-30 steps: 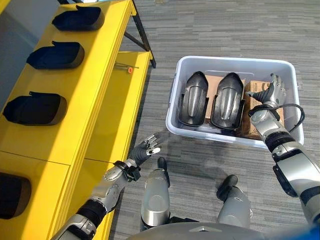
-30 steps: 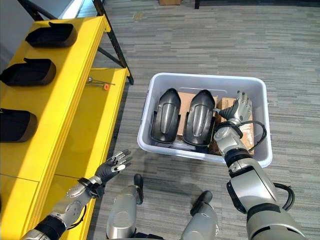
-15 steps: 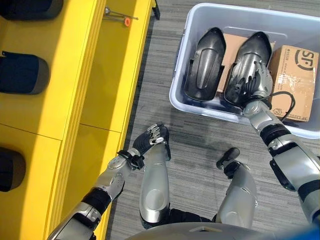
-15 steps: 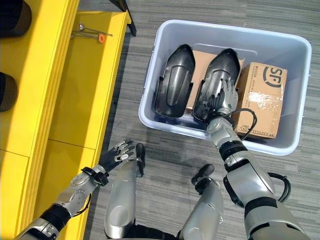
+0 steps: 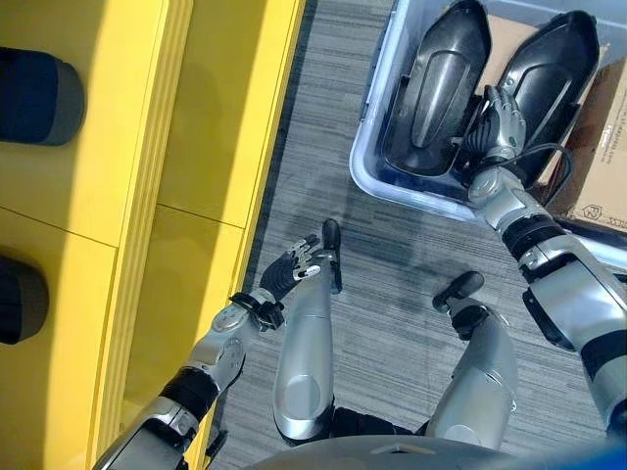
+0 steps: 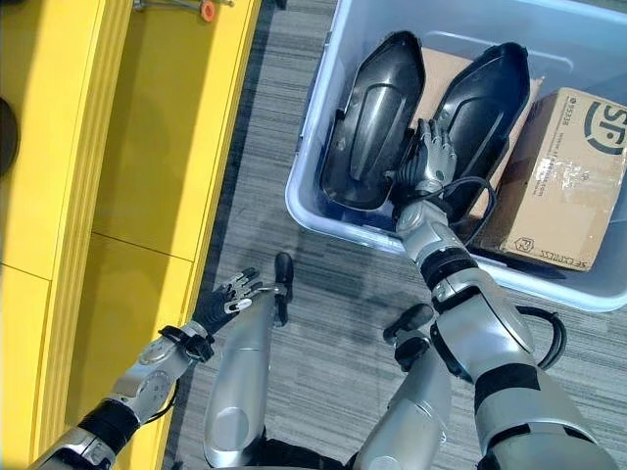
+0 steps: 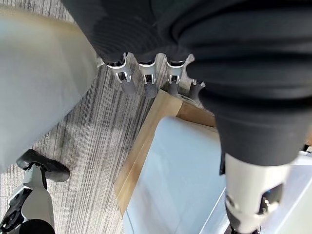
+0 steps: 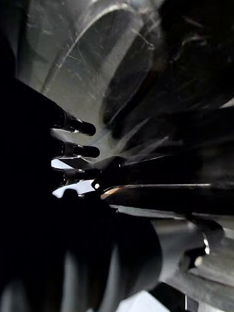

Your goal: Move parts from the plastic box to the shelf.

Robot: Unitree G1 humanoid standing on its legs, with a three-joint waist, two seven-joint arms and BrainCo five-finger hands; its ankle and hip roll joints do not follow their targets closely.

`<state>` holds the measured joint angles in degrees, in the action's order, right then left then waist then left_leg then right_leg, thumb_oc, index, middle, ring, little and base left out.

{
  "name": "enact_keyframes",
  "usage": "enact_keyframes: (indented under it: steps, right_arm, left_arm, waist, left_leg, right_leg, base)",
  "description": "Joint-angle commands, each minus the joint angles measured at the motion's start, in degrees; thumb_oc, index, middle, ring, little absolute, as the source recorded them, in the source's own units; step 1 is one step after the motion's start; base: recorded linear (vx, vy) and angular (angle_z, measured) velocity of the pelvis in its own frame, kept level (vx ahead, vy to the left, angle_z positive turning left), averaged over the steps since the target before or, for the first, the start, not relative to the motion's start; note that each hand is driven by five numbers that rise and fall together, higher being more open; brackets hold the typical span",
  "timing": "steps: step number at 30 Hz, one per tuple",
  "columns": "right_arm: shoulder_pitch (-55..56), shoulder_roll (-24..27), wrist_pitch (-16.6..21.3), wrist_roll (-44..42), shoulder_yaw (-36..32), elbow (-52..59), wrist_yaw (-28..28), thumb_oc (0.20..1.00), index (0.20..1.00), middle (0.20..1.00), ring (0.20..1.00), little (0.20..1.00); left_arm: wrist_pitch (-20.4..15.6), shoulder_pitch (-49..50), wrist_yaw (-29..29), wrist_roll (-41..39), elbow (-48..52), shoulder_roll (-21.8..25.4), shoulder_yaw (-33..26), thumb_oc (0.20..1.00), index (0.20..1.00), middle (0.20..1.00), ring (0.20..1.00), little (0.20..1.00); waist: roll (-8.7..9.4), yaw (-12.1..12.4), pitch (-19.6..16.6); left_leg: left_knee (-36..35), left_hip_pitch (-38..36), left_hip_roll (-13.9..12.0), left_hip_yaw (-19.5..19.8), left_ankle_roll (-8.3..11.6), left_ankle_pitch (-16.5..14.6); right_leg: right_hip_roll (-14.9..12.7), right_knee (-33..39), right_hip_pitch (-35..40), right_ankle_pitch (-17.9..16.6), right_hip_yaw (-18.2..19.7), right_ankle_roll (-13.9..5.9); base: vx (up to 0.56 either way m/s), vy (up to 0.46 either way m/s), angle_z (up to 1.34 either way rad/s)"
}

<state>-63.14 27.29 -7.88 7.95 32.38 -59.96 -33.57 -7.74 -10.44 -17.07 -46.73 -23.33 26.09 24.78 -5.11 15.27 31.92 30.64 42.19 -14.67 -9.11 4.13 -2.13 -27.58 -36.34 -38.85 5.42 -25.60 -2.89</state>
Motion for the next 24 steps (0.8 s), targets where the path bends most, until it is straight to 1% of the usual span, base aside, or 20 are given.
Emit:
enact_keyframes:
  steps: [1, 2, 4, 7, 8, 10, 12, 15, 17, 19, 20, 21, 23, 24]
  right_arm:
    - [-1.3, 2.0, 1.0, -3.7, 1.2, -1.3, 1.5, 1.0, 1.0, 1.0, 1.0, 1.0]
    - [-1.6, 1.7, 1.3, -4.5, 1.2, -1.6, 1.0, 1.0, 1.0, 1.0, 1.0, 1.0]
    - [-2.4, 1.1, 2.7, -2.7, 1.2, -1.2, 1.6, 1.0, 1.0, 1.0, 1.0, 1.0]
    - [-2.7, 0.9, 4.9, -1.1, 1.5, 0.0, 3.6, 1.0, 1.0, 1.0, 1.0, 1.0]
    - [-2.7, 0.9, 6.8, 0.6, 1.8, 1.0, 5.2, 1.0, 1.0, 1.0, 1.0, 1.0]
    - [-2.6, 0.8, 10.5, 5.7, 3.7, 5.1, 8.2, 1.0, 1.0, 1.0, 1.0, 1.0]
    - [-2.3, 1.0, 13.2, 7.4, 5.3, 10.2, 10.1, 1.0, 1.0, 1.0, 1.0, 1.0]
    - [-2.2, 1.2, 15.0, 7.9, 5.9, 12.9, 12.0, 1.0, 1.0, 1.0, 1.0, 1.0]
    - [-1.8, 1.1, 16.5, 10.6, 6.6, 15.3, 13.0, 1.0, 1.0, 1.0, 1.0, 1.0]
    - [-1.2, 1.6, 15.8, 12.9, 7.6, 19.5, 13.8, 1.0, 1.0, 1.0, 1.0, 1.0]
    - [-1.0, 1.9, 14.7, 12.8, 8.2, 21.1, 13.4, 1.0, 1.0, 1.0, 1.0, 1.0]
    - [-0.9, 1.9, 14.1, 11.9, 8.3, 21.7, 13.5, 1.0, 1.0, 1.0, 1.0, 1.0]
    - [-0.4, 2.0, 13.8, 12.6, 8.2, 22.5, 13.1, 1.0, 1.0, 1.0, 1.0, 1.0]
    - [0.1, 2.2, 12.9, 13.8, 8.2, 22.8, 12.1, 1.0, 1.0, 1.0, 1.0, 1.0]
  left_arm:
    - [-2.1, 1.0, 0.8, -0.9, 4.6, -0.4, 3.5, 1.0, 1.0, 1.0, 1.0, 1.0]
    - [-2.1, 0.9, 1.4, -0.6, 5.0, -0.5, 3.8, 1.0, 1.0, 1.0, 1.0, 1.0]
    - [-2.5, 1.5, 2.0, -1.0, 5.1, -1.1, 3.9, 1.0, 1.0, 1.0, 1.0, 1.0]
    - [-2.6, 1.7, 2.0, -1.0, 5.4, -1.3, 4.2, 1.0, 1.0, 1.0, 1.0, 1.0]
    - [-2.5, 2.1, 1.6, -1.0, 5.5, -1.2, 4.2, 1.0, 1.0, 1.0, 1.0, 1.0]
    - [-1.2, 2.4, -0.1, -0.3, 6.1, -1.3, 4.0, 1.0, 1.0, 1.0, 1.0, 1.0]
    - [-1.0, 3.1, -0.5, -0.6, 6.9, -0.5, 4.2, 1.0, 1.0, 1.0, 1.0, 1.0]
    - [-0.9, 3.5, -0.9, -0.9, 7.1, -0.2, 4.0, 1.0, 1.0, 1.0, 1.0, 1.0]
    - [-0.4, 3.6, -0.9, -0.9, 7.6, 0.1, 3.8, 1.0, 1.0, 1.0, 1.0, 1.0]
    - [-0.1, 4.1, -1.3, -1.0, 8.0, 0.6, 3.3, 1.0, 1.0, 1.0, 1.0, 1.0]
    - [-0.1, 4.3, -1.6, -1.1, 8.0, 0.8, 3.1, 1.0, 1.0, 1.0, 1.0, 1.0]
    - [-0.3, 4.5, -1.8, -1.1, 8.0, 1.0, 3.0, 1.0, 1.0, 1.0, 1.0, 1.0]
    - [-0.5, 4.9, -2.2, -0.9, 8.0, 1.3, 3.0, 1.0, 1.0, 1.0, 1.0, 1.0]
    - [-0.4, 4.9, -2.5, -1.2, 7.9, 1.4, 2.8, 1.0, 1.0, 1.0, 1.0, 1.0]
  waist:
    - [-3.22, 1.6, -2.1]
    - [-3.4, 1.7, -2.1]
    - [-3.87, 1.9, -2.1]
    - [-4.08, 1.9, -2.1]
    - [-4.12, 1.9, -2.1]
    - [-4.05, 1.8, -2.1]
    - [-3.95, 1.5, -2.1]
    - [-3.84, 1.4, -2.1]
    - [-3.73, 1.3, -2.1]
    - [-3.52, 1.0, -2.1]
    - [-3.4, 0.9, -2.1]
    - [-3.31, 0.9, -2.1]
    - [-3.23, 0.7, -2.1]
    - [-3.2, 0.6, -2.1]
  left_leg:
    - [-3.8, 0.5, -2.1, 0.3, 1.92, 2.4]
    - [-3.6, 1.0, -2.1, 0.2, 1.93, 2.3]
    - [-3.6, 1.9, -1.9, 0.4, 2.02, 2.4]
    - [-3.7, 2.2, -1.7, 0.4, 2.02, 2.5]
    - [-3.8, 2.2, -1.6, 0.4, 2.01, 2.5]
    - [-3.8, 2.0, -1.7, 0.2, 1.97, 2.5]
    - [-3.7, 1.8, -1.9, -0.1, 1.95, 2.4]
    - [-3.7, 1.5, -2.0, -0.2, 1.98, 2.3]
    - [-3.6, 1.2, -2.1, -0.2, 2.02, 2.3]
    - [-3.5, 0.9, -2.3, -0.4, 2.0, 2.2]
    - [-3.5, 0.7, -2.4, -0.6, 2.0, 2.3]
    - [-3.6, 0.6, -2.6, -0.7, 1.97, 2.3]
    - [-3.7, 0.3, -2.7, -0.8, 1.93, 2.3]
    - [-3.6, 0.1, -2.8, -0.9, 1.94, 2.3]
  right_leg:
    - [-2.0, -3.8, -1.9, 1.1, 1.9, -5.53]
    - [-2.1, -3.8, -2.4, 1.0, 1.8, -5.48]
    - [-2.2, -4.1, -3.8, 0.9, 1.9, -5.37]
    - [-2.2, -4.3, -4.3, 0.8, 2.0, -5.31]
    - [-2.0, -4.3, -4.4, 0.9, 2.1, -5.27]
    - [-2.1, -4.3, -4.6, 0.9, 2.0, -5.26]
    - [-1.9, -4.4, -4.7, 1.0, 2.2, -5.14]
    - [-1.8, -4.6, -4.7, 1.1, 2.3, -5.1]
    - [-1.7, -4.6, -4.6, 1.1, 2.4, -5.11]
    - [-1.7, -4.8, -4.5, 1.1, 2.5, -5.16]
    - [-1.6, -4.6, -4.4, 1.1, 2.5, -5.16]
    - [-1.5, -4.6, -4.4, 1.1, 2.6, -5.12]
    - [-1.3, -4.6, -4.3, 1.1, 2.7, -5.07]
    - [-1.3, -4.5, -4.1, 1.1, 2.7, -5.1]
  base:
    - [-0.02, 0.014, 0.07]
    - [-0.01, 0.034, 0.03]
    - [-0.01, 0.02, 0.0]
    - [0.0, 0.0, 0.0]
    - [0.0, 0.0, 0.0]
    - [0.0, 0.0, 0.0]
    - [0.0, -0.012, -0.02]
    - [0.0, -0.005, -0.01]
    - [0.0, -0.014, -0.02]
    - [-0.01, -0.032, -0.09]
    - [-0.02, -0.029, -0.11]
    - [-0.04, -0.04, -0.12]
    - [-0.03, -0.024, -0.08]
    - [0.0, 0.0, 0.0]
